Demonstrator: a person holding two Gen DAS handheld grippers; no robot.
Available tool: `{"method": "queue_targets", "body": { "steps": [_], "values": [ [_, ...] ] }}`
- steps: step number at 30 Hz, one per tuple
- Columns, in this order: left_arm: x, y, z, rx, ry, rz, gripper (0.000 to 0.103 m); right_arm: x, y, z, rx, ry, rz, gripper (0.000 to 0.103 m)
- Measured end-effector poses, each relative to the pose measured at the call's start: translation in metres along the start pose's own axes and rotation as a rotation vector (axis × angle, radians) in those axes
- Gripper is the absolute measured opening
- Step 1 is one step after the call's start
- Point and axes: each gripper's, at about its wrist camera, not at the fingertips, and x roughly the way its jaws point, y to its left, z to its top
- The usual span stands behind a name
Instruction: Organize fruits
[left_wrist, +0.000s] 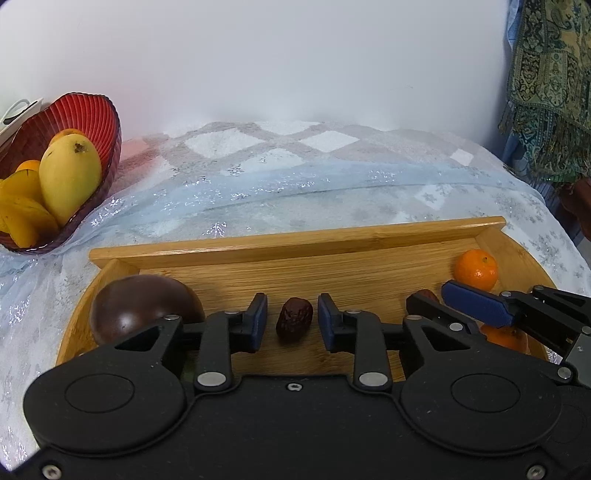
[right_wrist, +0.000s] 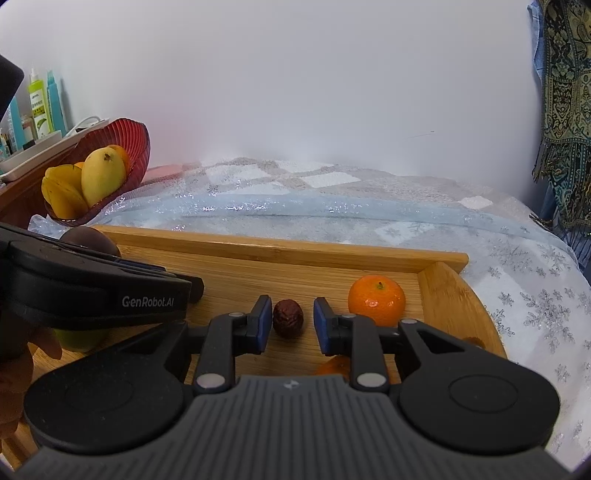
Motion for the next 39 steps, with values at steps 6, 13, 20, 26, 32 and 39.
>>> {"method": "queue_targets", "body": {
  "steps": [6, 13, 20, 26, 32, 39],
  "values": [
    [-0.01, 0.005, 0.0, -0.016, -0.006, -0.003, 0.035, -0.009, 0.004, 0.002, -0.006, -0.022, 0.007, 0.05],
    [-0.033, 0.004, 0.002, 0.006, -0.044, -0.009, 0.038, -0.027, 0.007, 0.002, -0.018, -0.055, 0.012, 0.056],
    [-0.057, 0.009, -0.004, -0.001, -0.076, -0.013, 0.044, -0.052, 0.008, -0.003, 0.004, -0.099, 0.032, 0.071],
    [-0.082, 0.014, -0.017, 0.008, -0.11, -0.012, 0.053, -0.074, 0.011, -0.01, 0.009, -0.125, 0.028, 0.079],
    [-0.107, 0.018, -0.035, 0.009, -0.136, -0.005, 0.06, -0.093, 0.008, -0.018, 0.049, -0.156, 0.029, 0.088],
    [-0.13, 0.02, -0.057, 0.008, -0.16, -0.014, 0.07, -0.115, 0.009, -0.032, 0.047, -0.183, 0.014, 0.095]
  ]
}}
